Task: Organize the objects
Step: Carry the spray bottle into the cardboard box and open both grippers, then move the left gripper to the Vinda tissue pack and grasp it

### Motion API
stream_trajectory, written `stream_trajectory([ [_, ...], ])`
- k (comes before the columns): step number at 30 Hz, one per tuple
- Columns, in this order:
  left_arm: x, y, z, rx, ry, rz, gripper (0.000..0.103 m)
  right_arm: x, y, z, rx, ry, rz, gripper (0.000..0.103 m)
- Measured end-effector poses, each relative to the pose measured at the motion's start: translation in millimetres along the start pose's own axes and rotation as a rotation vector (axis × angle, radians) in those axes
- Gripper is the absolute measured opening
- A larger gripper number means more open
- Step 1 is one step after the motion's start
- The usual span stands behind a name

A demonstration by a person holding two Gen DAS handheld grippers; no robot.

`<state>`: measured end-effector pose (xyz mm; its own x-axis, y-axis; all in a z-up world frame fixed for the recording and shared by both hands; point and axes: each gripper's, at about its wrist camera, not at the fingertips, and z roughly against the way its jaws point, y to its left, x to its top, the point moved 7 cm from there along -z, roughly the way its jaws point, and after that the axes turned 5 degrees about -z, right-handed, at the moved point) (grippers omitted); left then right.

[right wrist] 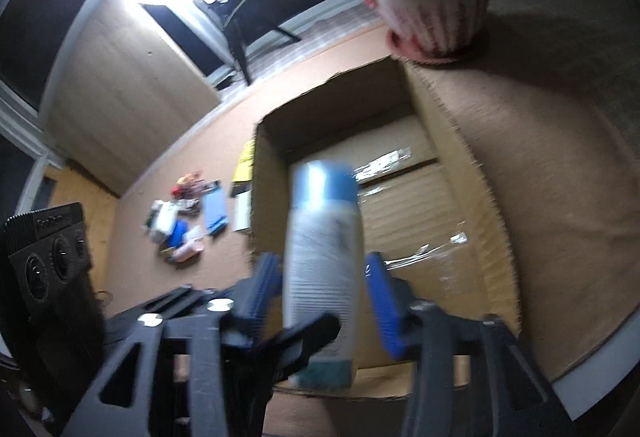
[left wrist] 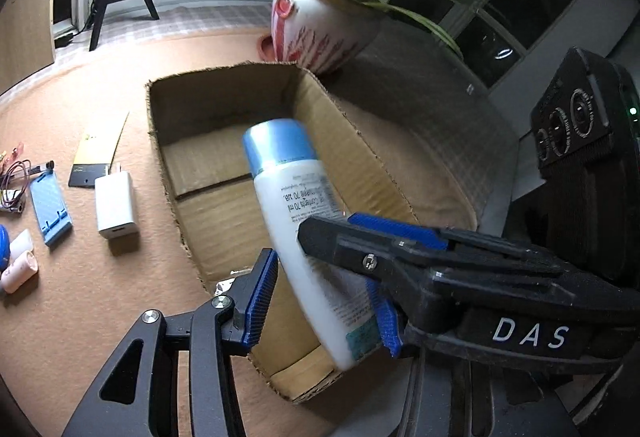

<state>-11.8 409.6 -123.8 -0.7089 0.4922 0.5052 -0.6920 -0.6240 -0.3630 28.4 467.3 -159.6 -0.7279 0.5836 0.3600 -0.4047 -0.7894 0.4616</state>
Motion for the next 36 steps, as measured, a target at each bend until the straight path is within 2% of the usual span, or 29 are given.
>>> stream_trajectory([
  [2,-1,2,-3,0.033,0.007,-0.003,0.080,4,-4,6,-0.040,-0.041,0.013,0.068],
  [3,0,4,-2,0.045,-0.002,-0.001,0.081,5,-6,9,-0.045,-0.052,0.018,0.069],
  [9,-3,28,17,0.084,-0.035,0.051,0.081,6,-6,13,-0.049,-0.076,0.013,0.069],
  [15,-11,68,48,0.136,-0.062,0.115,0.081,-3,8,12,-0.048,-0.081,0.046,0.069],
  [24,-30,146,90,0.226,-0.079,0.233,0.081,-19,53,10,-0.105,-0.114,0.198,0.069],
  [29,-40,196,115,0.282,-0.091,0.288,0.081,-29,71,0,-0.083,-0.081,0.207,0.069],
  [36,-41,276,147,0.370,-0.095,0.361,0.081,-41,86,-9,-0.099,-0.083,0.230,0.069],
])
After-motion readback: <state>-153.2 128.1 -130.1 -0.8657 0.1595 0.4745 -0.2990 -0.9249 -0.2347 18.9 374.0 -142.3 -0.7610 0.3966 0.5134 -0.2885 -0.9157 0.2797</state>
